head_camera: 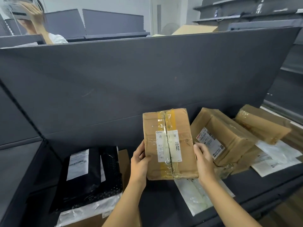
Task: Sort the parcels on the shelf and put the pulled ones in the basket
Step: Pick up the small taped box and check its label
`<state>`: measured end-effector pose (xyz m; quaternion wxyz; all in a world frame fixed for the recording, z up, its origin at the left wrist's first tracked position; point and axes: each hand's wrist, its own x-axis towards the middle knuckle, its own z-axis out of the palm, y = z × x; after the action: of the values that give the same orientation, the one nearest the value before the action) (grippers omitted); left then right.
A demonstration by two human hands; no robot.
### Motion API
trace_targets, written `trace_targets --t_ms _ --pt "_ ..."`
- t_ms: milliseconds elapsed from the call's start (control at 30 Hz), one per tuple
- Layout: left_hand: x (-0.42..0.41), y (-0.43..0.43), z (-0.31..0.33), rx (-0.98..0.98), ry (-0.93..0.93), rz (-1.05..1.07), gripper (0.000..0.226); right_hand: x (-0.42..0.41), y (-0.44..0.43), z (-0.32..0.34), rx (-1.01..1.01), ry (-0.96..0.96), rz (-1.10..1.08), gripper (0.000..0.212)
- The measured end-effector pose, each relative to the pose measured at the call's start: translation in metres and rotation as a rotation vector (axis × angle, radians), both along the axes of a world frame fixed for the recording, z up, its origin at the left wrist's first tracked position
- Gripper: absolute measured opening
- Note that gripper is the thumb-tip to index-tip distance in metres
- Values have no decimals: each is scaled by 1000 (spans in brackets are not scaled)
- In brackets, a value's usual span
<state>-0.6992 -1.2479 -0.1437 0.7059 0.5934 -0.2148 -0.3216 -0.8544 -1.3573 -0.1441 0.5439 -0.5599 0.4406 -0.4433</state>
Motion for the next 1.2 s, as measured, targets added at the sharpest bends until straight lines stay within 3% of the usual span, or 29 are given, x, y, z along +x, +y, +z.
trace_targets --t_ms 367,567,733,833,967,1100,1200 --pt "1 15 13 32 -197 10 56 11 6 6 66 -101 54 17" --pt "-15 22 26 84 -560 -45 58 17 -2 -3 221 -141 69 17" --pt "-39 23 32 151 -1031 19 63 23 -5 -20 332 -158 124 31" --pt "-53 22 35 181 -1170 55 66 21 -5 -21 365 -195 176 38" --pt "-48 19 35 187 -1146 40 70 19 -7 -17 379 -225 140 32" --pt "-34 17 32 145 -787 -74 75 16 -12 -10 406 -305 53 25" --pt "-18 17 24 141 -583 -119 79 10 -12 -2 330 -336 25 31"
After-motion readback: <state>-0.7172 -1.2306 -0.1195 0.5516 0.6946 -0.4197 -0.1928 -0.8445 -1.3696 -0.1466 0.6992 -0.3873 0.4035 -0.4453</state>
